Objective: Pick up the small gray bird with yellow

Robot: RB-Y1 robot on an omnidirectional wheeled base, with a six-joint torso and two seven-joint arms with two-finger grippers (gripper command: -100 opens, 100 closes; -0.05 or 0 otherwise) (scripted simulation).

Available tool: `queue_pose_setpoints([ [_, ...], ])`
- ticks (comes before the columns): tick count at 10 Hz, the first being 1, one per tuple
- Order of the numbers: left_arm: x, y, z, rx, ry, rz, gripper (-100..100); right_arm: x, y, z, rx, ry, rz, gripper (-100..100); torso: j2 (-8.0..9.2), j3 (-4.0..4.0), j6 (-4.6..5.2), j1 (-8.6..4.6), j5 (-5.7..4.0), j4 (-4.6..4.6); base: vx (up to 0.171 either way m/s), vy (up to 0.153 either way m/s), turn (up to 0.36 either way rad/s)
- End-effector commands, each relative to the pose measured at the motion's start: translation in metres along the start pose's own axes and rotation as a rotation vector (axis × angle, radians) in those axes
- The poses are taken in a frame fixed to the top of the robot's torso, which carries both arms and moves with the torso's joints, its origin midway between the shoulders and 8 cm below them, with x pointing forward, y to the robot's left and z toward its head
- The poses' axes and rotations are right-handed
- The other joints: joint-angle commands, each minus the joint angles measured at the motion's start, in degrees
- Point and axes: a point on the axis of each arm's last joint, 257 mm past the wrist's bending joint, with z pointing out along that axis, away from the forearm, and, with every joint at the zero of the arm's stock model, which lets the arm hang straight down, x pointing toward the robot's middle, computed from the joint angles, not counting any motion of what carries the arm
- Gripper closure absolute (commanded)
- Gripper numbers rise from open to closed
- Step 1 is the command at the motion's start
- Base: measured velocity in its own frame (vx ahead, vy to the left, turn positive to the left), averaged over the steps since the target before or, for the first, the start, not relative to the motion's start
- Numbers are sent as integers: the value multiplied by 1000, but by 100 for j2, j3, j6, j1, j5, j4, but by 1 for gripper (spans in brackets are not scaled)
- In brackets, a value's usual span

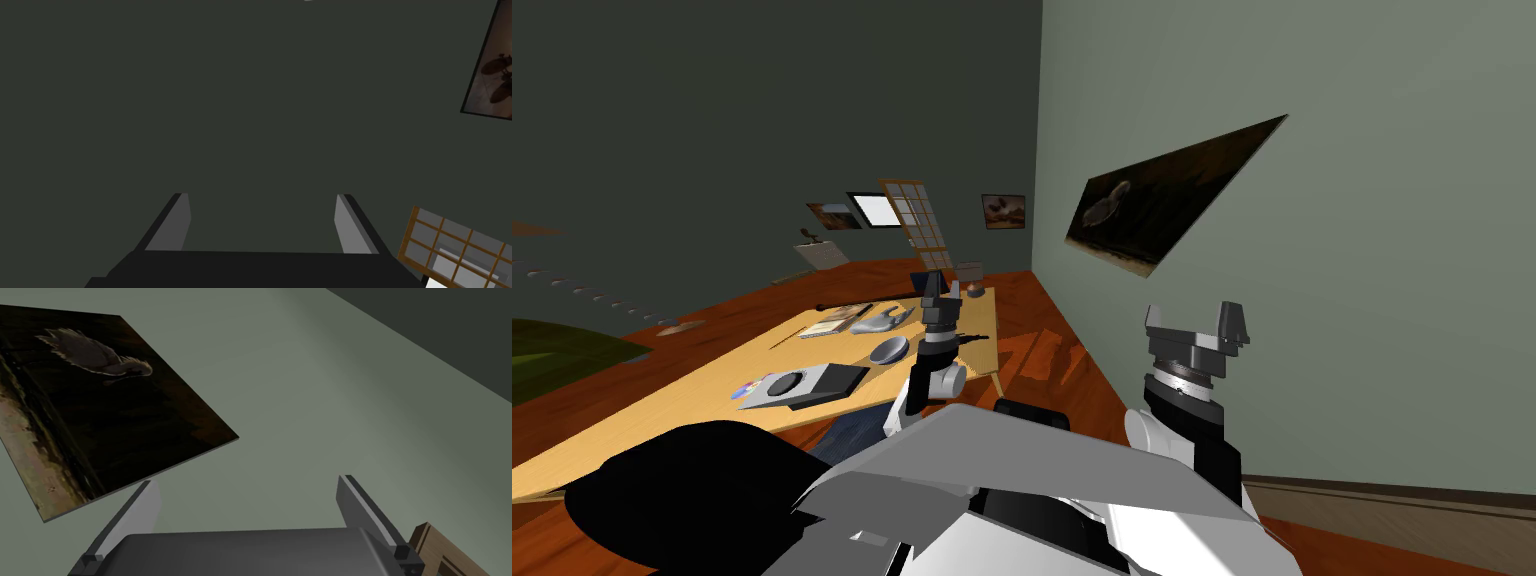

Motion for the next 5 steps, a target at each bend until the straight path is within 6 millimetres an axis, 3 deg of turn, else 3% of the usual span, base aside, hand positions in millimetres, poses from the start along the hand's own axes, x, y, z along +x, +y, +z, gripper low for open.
queue_pose_setpoints([
  [1, 1, 10, 1, -24, 26, 12, -100, 0, 0, 0, 0, 0, 0, 0, 0, 0, 0, 0, 0, 0, -12, -18, 4],
  [5, -1, 45, 1, -113, 75, 48, -100, 0, 0, 0, 0, 0, 0, 0, 8, 4, 0, -17, -3, 2, -20, -45, 5],
])
